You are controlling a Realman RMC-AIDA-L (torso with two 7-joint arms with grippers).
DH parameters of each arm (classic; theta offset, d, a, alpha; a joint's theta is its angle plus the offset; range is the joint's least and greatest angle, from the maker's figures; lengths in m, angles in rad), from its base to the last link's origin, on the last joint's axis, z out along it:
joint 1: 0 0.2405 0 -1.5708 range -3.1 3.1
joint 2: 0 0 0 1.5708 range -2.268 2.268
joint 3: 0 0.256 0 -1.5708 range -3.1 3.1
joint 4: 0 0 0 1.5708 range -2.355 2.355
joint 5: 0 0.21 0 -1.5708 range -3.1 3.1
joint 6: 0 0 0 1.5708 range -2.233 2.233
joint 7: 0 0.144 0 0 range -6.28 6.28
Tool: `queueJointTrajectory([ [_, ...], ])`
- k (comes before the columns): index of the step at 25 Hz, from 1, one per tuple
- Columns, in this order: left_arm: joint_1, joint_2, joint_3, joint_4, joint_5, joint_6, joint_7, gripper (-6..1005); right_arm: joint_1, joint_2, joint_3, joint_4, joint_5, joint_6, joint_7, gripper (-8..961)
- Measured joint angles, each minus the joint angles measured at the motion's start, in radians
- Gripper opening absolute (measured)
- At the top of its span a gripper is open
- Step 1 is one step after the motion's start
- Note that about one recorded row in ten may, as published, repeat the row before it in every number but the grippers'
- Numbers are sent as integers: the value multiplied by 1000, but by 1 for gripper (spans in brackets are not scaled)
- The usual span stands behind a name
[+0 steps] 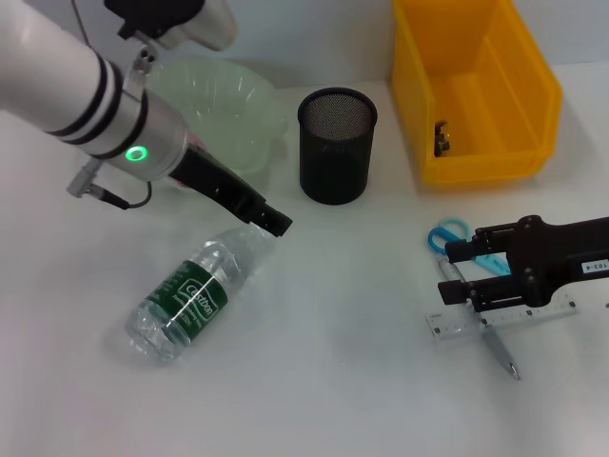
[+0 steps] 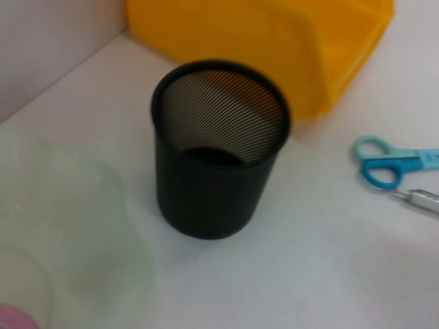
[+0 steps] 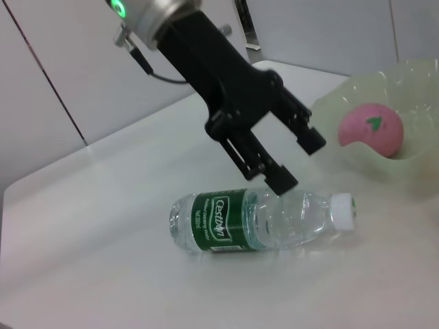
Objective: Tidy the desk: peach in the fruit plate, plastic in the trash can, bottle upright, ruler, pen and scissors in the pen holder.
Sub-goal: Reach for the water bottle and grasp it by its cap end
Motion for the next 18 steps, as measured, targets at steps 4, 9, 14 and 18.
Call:
queueJointTrajectory([
  [4, -47, 0, 7, -115, 5, -57, -10, 699, 1, 0, 0, 0, 0, 4, 1, 688],
  [9, -64, 0, 36, -184, 7, -132, -19, 697, 10, 0, 0, 1, 0, 11, 2, 688],
  [14, -65, 0, 46, -226, 7, -175, -30, 694, 14, 0, 0, 0, 0, 14, 3, 688],
  [18, -66, 0, 52, -263, 7, -212, -40, 693, 23, 2, -1, 4, 0, 23, 3, 688],
])
